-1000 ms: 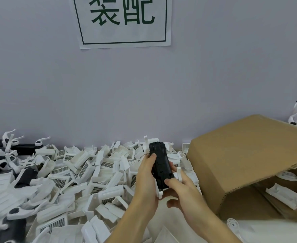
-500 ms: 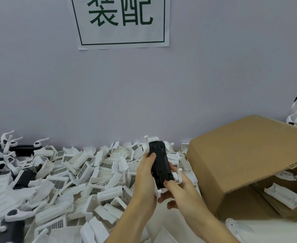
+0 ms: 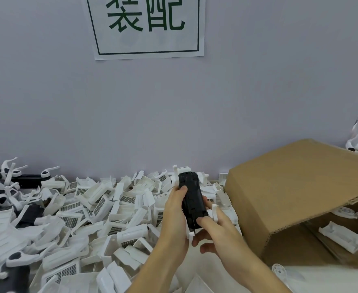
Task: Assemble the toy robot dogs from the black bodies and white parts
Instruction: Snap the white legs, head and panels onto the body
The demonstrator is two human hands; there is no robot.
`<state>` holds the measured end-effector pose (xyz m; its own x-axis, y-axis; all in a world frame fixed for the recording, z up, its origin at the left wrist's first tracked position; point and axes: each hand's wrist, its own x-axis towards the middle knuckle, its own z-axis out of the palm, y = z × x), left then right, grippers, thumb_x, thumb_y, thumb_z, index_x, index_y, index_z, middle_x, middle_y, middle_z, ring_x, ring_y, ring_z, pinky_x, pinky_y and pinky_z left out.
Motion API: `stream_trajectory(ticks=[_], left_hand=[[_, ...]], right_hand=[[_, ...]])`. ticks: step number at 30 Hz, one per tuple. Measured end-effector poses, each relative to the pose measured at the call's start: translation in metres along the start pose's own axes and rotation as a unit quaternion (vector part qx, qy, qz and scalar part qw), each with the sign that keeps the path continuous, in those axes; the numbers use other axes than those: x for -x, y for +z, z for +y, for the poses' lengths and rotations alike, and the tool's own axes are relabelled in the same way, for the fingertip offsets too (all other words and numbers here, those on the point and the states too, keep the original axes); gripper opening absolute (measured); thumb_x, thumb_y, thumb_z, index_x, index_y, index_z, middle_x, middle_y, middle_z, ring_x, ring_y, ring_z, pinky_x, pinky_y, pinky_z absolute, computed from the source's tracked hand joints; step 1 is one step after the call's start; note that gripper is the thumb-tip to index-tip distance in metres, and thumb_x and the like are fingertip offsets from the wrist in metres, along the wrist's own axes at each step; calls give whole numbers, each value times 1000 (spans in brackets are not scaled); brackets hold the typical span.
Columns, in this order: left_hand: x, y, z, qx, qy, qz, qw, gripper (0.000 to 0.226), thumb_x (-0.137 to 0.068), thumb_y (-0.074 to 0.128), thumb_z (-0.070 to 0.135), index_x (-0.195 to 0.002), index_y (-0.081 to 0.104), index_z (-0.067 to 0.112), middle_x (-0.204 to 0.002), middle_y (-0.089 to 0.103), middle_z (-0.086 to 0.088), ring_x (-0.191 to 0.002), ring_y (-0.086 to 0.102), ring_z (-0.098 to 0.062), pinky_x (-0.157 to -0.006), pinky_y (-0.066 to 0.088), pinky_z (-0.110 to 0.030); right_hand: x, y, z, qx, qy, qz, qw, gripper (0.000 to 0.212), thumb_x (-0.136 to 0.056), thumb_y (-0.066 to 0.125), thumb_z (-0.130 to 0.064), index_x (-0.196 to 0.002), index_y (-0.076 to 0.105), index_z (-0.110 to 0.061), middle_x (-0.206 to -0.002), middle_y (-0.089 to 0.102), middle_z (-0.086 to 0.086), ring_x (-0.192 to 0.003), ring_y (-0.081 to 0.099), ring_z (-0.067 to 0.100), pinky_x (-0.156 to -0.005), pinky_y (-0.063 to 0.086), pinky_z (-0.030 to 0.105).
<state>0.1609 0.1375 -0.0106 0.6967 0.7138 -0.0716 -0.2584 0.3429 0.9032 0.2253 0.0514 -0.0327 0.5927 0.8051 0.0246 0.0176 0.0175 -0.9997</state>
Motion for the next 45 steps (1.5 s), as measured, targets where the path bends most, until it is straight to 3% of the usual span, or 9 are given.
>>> stream_trajectory(ticks=[5,10,16,24,28,32,36,41,45], left_hand=[[-2,-1,0,18,-5,0,1000,41,-101,48,36,-123,66,6,-120,69,-23,-98,64,-39,-69,50,-39],[-2,-2,0,20,1,-6,1000,42,-101,48,37,-124,65,6,-104,71,-15,-86,61,-33,-48,47,-29],[-2,0,-1,8,16,-11,1000,34,-101,49,36,-119,67,13,-102,69,-14,-78,58,-27,-50,44,-29],[-2,-5,4,81,-34,-31,996,50,-99,48,36,-130,59,-1,-96,65,-19,-77,63,-33,-60,53,-35],[-9,-8,6,149,11,18,989,27,-99,57,21,-119,67,8,-103,69,-16,-93,66,-32,-93,53,-54],[-13,-11,6,112,51,45,991,32,-87,71,21,-114,70,2,-95,71,-14,-80,70,-25,-73,57,-39],[-15,-12,4,65,62,61,994,32,-79,79,26,-99,75,1,-85,72,-13,-78,67,-28,-85,54,-47],[-10,-7,3,-10,86,52,995,60,-51,96,36,-99,71,10,-87,75,-7,-81,71,-22,-84,56,-46],[-8,-7,3,-28,89,46,995,45,-61,92,26,-96,67,13,-86,78,-8,-74,74,-19,-78,59,-42]], right_hand=[[-1,-2,2,5,-2,-19,1000,43,-101,46,-10,-114,56,-50,-75,72,-2,-68,66,15,-60,48,28],[-2,-2,2,12,6,-11,1000,46,-101,46,-10,-115,52,-53,-72,72,-4,-66,66,13,-59,49,26],[-2,-2,0,41,9,0,999,45,-103,47,-18,-114,45,-61,-78,74,-12,-66,67,10,-60,49,25],[4,-1,-4,31,-24,18,999,43,-101,49,-13,-125,53,-48,-95,75,-7,-80,70,7,-69,53,29],[5,-4,-3,27,-75,87,993,51,-98,48,-2,-126,52,-44,-118,66,-7,-94,68,4,-71,53,21],[4,-6,-2,58,-162,147,974,59,-92,50,8,-120,54,-44,-119,61,-11,-105,63,5,-78,51,17],[8,-5,-6,159,-274,192,929,43,-80,51,-12,-110,63,-38,-114,62,-23,-114,56,1,-88,45,13],[11,-5,-7,244,-314,141,907,39,-88,54,-20,-126,66,-24,-123,66,-19,-122,59,10,-104,46,36],[8,-2,-6,283,-286,84,912,44,-93,65,-33,-135,58,-29,-120,67,-23,-118,61,8,-105,43,44]])
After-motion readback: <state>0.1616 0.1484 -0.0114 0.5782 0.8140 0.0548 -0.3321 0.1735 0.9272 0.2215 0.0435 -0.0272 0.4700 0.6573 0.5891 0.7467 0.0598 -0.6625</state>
